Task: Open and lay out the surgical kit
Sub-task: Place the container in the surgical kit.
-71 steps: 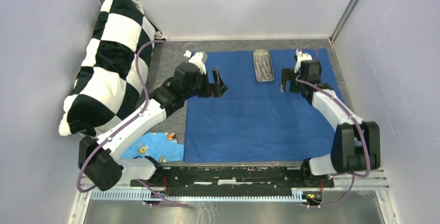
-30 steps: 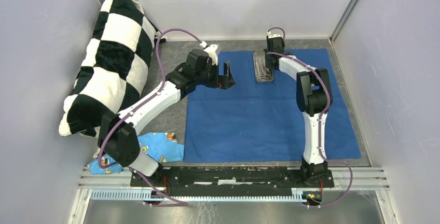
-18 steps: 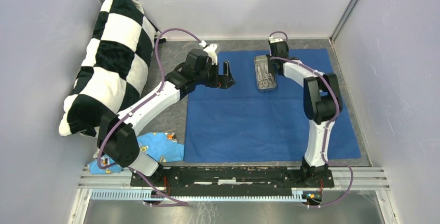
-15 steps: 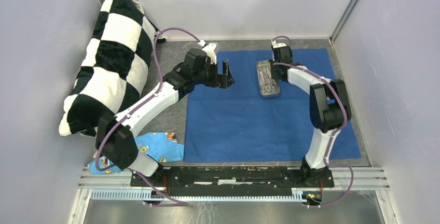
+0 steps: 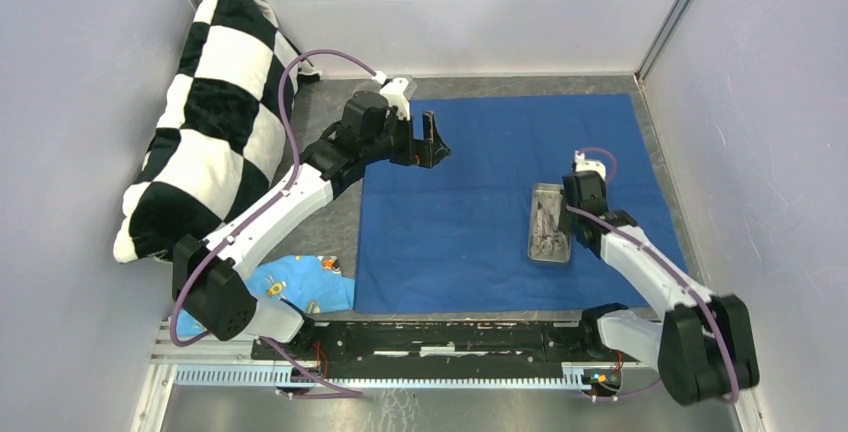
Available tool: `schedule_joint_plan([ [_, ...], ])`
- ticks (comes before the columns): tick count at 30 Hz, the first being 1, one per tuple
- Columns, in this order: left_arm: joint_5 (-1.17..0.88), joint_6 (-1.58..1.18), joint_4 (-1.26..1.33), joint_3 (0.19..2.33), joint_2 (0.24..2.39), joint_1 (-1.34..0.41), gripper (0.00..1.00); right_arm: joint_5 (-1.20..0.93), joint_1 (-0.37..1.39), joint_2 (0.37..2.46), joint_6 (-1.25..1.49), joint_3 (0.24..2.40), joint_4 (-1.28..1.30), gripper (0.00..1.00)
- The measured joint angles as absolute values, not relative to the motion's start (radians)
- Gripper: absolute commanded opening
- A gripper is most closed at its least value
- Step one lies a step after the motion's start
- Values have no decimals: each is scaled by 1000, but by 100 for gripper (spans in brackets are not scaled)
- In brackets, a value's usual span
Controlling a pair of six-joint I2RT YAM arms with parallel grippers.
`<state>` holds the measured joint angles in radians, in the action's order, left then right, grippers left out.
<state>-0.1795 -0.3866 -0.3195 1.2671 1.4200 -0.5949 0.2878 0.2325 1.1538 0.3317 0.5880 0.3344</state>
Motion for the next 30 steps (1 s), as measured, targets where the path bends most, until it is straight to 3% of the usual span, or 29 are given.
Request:
schedule_joint_plan([
  [8, -195, -387, -318, 1261, 1406, -595, 98, 439, 81, 908, 472, 480, 469, 0],
  [13, -196, -387, -311, 1256, 1390, -595, 98, 399, -76, 899, 480, 421, 461, 0],
  [18, -202, -387, -304, 1253, 1390, -595, 98, 358, -104, 919, 466, 376, 415, 0],
  [20, -209, -387, -305, 1253, 1390, -595, 98, 347, -109, 918, 463, 376, 402, 13],
  [23, -215, -387, -304, 1253, 1390, -595, 98, 346, -113, 905, 459, 376, 399, 25],
  [26, -221, -388, -304, 1253, 1390, -595, 98, 362, -113, 846, 455, 375, 400, 48],
  [30, -222, -389, -303, 1252, 1390, -595, 98, 375, -113, 765, 437, 382, 407, 68],
])
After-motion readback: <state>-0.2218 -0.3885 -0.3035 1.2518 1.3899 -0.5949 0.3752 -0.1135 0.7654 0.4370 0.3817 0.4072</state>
